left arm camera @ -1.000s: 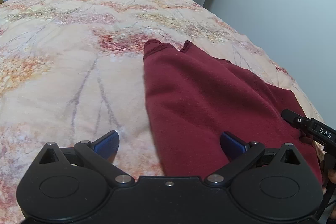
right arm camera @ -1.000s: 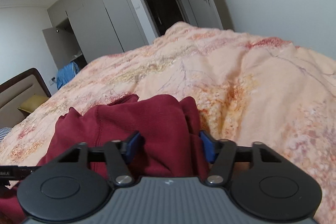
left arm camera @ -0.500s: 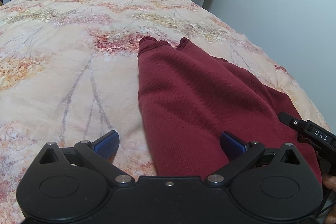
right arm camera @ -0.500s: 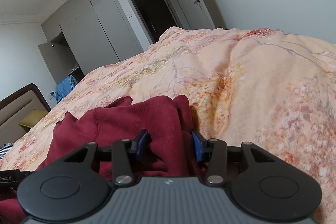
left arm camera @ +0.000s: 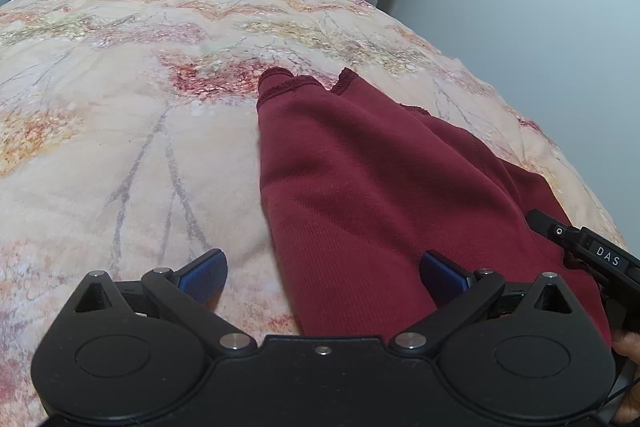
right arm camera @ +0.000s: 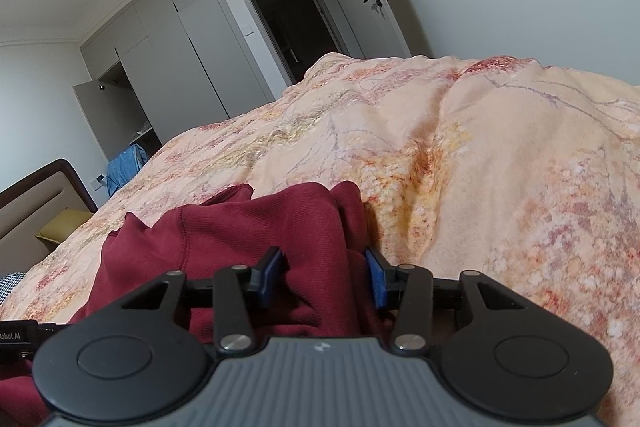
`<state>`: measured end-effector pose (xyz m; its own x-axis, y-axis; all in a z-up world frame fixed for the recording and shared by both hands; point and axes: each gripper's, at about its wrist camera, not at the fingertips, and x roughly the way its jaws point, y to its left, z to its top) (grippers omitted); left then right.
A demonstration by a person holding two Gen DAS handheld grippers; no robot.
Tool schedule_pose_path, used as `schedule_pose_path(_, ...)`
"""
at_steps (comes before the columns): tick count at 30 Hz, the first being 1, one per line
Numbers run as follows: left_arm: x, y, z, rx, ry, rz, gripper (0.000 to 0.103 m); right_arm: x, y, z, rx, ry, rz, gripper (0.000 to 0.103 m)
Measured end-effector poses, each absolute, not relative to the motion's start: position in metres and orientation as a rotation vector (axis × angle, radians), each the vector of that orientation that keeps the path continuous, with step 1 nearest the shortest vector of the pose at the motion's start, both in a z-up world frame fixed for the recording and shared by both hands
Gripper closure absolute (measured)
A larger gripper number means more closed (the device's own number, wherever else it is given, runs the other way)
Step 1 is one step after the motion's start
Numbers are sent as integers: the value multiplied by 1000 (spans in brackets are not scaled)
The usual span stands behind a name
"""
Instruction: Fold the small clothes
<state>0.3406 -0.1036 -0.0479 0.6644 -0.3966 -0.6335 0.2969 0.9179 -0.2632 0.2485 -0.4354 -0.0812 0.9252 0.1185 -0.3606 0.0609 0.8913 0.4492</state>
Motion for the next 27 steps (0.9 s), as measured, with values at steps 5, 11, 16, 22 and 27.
schedule_pose_path(5,342,-104,-45,-137,752,-402,4,248,-434,-81,464,390,30,55)
schedule_pose_path(11,341,-106,-41,-160,769,-436,24,245,-428,-77,421,373,27,62)
schedule_pose_path(16,337,-118,-30,-104,768,-441,47,244,-418,-68,353,375,7,69)
schedule_pose_path(22,327,-123,-5,-45,714,-448,70,231,-409,-38,278,351,20,78)
schedule_pose_path(27,317,-104,15,-105,653,-478,74,220,-395,-4,243,301,82,79)
